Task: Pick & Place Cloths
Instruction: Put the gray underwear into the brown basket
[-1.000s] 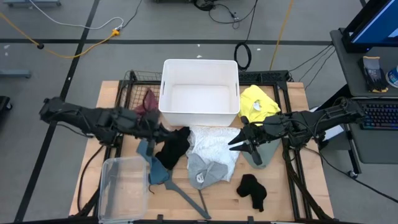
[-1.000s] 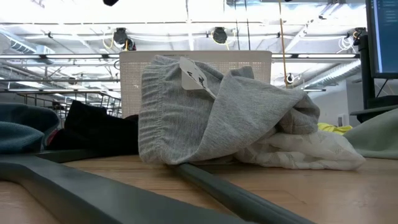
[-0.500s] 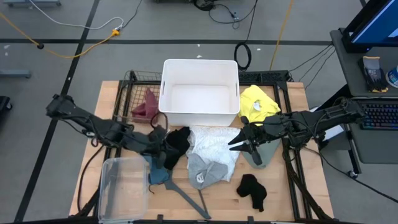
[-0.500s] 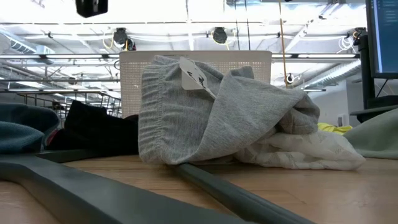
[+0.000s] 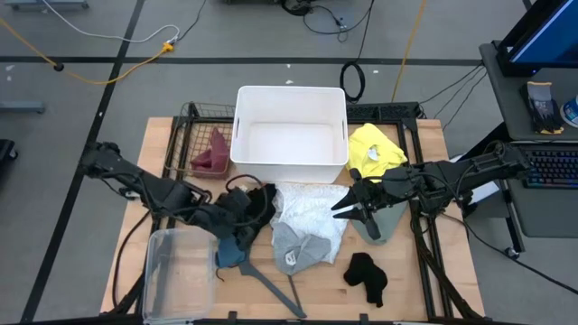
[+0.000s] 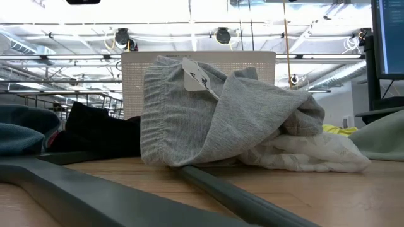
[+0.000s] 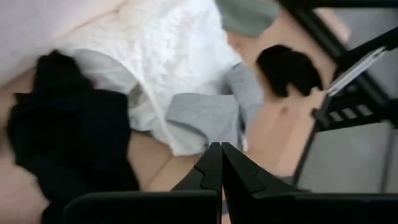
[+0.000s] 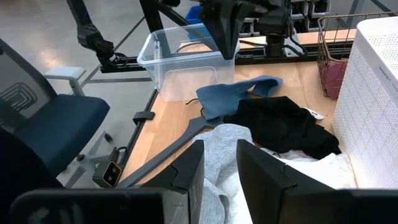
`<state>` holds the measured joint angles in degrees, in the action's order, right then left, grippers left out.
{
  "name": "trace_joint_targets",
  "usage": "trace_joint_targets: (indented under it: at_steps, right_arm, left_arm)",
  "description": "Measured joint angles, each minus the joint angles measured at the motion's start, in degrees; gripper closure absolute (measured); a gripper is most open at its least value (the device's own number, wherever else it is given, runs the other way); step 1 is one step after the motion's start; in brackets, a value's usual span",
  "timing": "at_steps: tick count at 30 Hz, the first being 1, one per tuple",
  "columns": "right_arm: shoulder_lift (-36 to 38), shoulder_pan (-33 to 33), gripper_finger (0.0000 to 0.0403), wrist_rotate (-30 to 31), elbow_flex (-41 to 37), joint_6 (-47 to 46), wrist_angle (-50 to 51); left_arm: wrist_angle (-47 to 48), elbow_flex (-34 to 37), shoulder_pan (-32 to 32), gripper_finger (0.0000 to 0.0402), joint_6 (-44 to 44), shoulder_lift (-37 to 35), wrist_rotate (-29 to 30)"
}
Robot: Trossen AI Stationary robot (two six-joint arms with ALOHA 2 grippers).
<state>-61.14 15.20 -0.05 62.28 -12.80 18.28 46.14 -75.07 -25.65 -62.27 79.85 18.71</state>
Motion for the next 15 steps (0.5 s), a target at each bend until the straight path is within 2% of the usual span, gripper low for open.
trace_joint_targets:
  at_steps: [3,8,15]
  right_arm:
    - [-0.01,0.0,0.0316,0.0,0.0,0.0,0.02]
    - [-0.01,0.0,0.0316,0.0,0.0,0.0,0.02]
    - [0.0,0.0,0.0316,-0.02,0.0,0.0,0.04]
  left_arm:
    - [5.37,-4.77,0.0,0.0402,0.04,3.52,0.02]
    - [8.21,-9.89,0.0,0.0402,1.03,8.22,0.01]
    - [7.03,-13.9,-0.39,0.0401,16.48,13.25,-0.2]
